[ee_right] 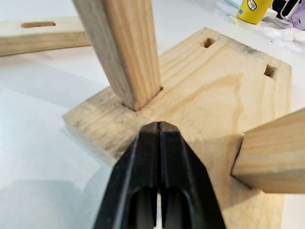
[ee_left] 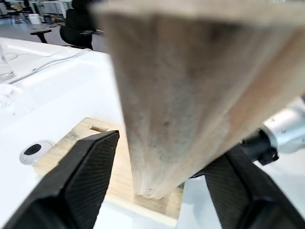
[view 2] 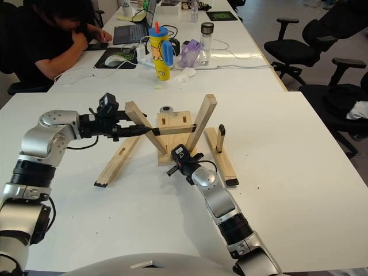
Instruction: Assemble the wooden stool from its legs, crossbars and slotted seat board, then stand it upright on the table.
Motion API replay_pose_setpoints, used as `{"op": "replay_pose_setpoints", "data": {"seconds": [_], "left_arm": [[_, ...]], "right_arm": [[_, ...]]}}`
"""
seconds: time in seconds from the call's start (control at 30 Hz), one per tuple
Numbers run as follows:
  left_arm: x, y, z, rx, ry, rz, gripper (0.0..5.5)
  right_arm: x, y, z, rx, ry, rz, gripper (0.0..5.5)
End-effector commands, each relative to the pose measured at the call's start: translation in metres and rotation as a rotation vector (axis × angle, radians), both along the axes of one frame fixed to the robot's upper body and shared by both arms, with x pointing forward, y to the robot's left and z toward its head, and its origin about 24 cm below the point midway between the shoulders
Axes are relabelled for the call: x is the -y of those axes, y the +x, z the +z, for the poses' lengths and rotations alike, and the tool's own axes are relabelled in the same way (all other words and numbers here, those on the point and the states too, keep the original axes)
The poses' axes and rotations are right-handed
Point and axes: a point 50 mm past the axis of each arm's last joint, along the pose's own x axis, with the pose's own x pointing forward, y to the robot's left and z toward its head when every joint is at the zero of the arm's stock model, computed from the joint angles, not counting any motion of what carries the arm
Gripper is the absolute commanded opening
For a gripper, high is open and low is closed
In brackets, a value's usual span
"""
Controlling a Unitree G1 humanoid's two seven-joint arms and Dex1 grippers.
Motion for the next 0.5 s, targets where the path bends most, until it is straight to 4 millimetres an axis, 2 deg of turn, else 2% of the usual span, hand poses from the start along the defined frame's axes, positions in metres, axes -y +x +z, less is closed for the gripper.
{"op": "replay_pose_setpoints", "data": {"seconds": [0.03, 0.1, 0.2, 0.27, 0.33, 0.37, 0.4, 0.43, 0.47, 0.5], "left_arm": [[-0.042, -0.015, 0.072, 0.08, -0.335, 0.147, 3.7], [-0.044, -0.022, 0.111, 0.117, -0.585, 0.06, 3.73], [-0.033, -0.025, 0.158, 0.251, -0.817, 0.015, 3.73], [-0.014, -0.022, 0.173, 0.282, -0.85, 0.028, 3.73], [0.012, -0.012, 0.171, 0.257, -0.801, 0.076, 3.73], [0.023, -0.007, 0.165, 0.229, -0.776, 0.104, 3.73], [0.036, -0.002, 0.151, 0.171, -0.731, 0.114, 3.73], [0.053, 0.004, 0.122, 0.062, -0.624, 0.131, 3.73], [0.063, 0.013, 0.061, -0.142, -0.479, 0.239, 3.73], [0.065, 0.008, 0.0, -0.303, -0.323, 0.323, 3.73]], "right_arm": [[0.022, -0.032, -0.056, -0.31, -0.146, -0.044, 0.0], [0.023, -0.033, -0.059, -0.321, -0.142, -0.054, 0.0], [0.022, -0.033, -0.06, -0.331, -0.138, -0.043, 0.0], [0.021, -0.031, -0.061, -0.335, -0.139, -0.04, 0.0], [0.019, -0.031, -0.063, -0.341, -0.141, -0.032, 0.0], [0.019, -0.03, -0.063, -0.343, -0.142, -0.029, 0.0], [0.019, -0.031, -0.063, -0.344, -0.143, -0.029, 0.0], [0.018, -0.031, -0.064, -0.345, -0.144, -0.03, 0.0], [0.017, -0.031, -0.063, -0.345, -0.143, -0.03, 0.0], [0.015, -0.031, -0.063, -0.344, -0.142, -0.025, 0.0]]}}
